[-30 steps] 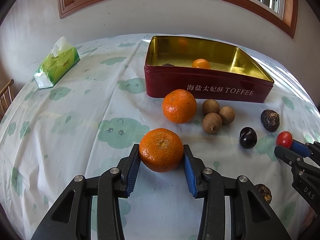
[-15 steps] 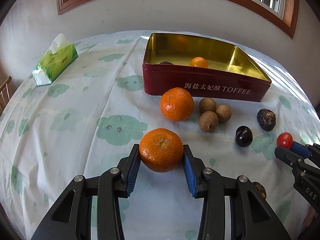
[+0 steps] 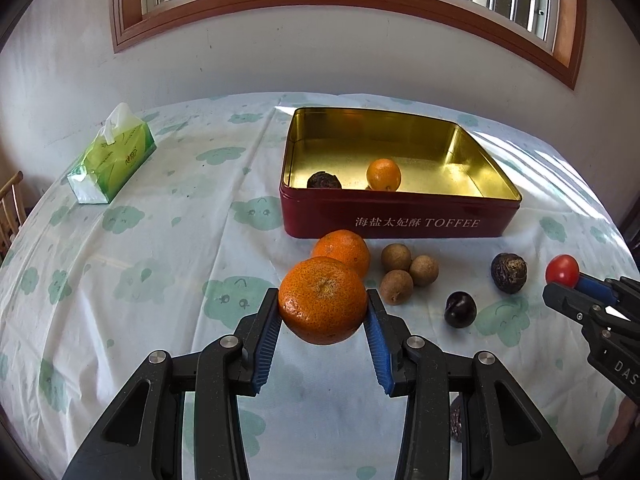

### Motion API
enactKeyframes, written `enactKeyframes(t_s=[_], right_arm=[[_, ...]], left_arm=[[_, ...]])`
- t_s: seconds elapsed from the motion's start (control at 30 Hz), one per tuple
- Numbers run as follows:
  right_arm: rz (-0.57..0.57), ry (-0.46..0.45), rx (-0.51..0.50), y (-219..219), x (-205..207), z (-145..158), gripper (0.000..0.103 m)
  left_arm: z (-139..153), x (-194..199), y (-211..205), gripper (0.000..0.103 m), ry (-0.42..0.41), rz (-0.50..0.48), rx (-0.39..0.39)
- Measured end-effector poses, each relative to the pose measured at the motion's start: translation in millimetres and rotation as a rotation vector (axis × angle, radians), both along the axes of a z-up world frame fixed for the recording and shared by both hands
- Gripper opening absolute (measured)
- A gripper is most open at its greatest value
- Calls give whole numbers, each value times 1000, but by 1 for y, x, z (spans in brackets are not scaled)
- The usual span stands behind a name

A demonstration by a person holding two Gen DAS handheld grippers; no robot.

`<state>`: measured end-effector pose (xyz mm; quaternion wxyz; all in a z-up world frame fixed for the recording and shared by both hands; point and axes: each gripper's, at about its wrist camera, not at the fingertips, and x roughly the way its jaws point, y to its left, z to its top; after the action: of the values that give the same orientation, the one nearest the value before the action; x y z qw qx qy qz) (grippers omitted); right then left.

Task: Organize fruits
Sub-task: 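Lift and carry the tomato and mandarin over the red tin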

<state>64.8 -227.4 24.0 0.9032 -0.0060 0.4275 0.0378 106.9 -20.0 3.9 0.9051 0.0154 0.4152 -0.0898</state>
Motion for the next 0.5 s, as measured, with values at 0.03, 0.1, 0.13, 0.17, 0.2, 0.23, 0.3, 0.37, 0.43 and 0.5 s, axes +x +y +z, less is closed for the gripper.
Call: enactKeyframes(t_s=[0.03, 0.1, 0.13, 0.17, 0.2, 0.23, 0.3, 0.37, 0.43, 0.5], right_arm=[[2, -5, 1, 0, 2, 2, 28], [6, -17, -2, 1, 8, 6, 28], [7, -22, -3, 2, 12, 8, 28], [9, -27, -3, 2, 15, 10, 28], [11, -33, -5, 2, 18, 12, 28], [13, -39, -9, 3, 21, 13, 28], [19, -54, -14, 4, 29, 17, 28], [24, -65, -22, 5, 38, 20, 28], [28, -70, -20, 4, 49, 22, 28], [30, -69, -21, 4, 60, 23, 28]], left_arm=[[2, 2, 1, 42, -1, 2, -7], [7, 6, 3, 42, -4, 4, -22], [9, 9, 3, 42, -7, 6, -23], [11, 12, 3, 42, -11, 6, -22], [12, 15, 2, 42, -16, 6, -21], [14, 18, 1, 42, -21, 6, -19], [18, 25, 0, 42, -30, 2, -20], [23, 33, -3, 42, -44, -3, -20], [27, 42, -5, 42, -57, -7, -20], [31, 50, -9, 42, -63, -15, -26]])
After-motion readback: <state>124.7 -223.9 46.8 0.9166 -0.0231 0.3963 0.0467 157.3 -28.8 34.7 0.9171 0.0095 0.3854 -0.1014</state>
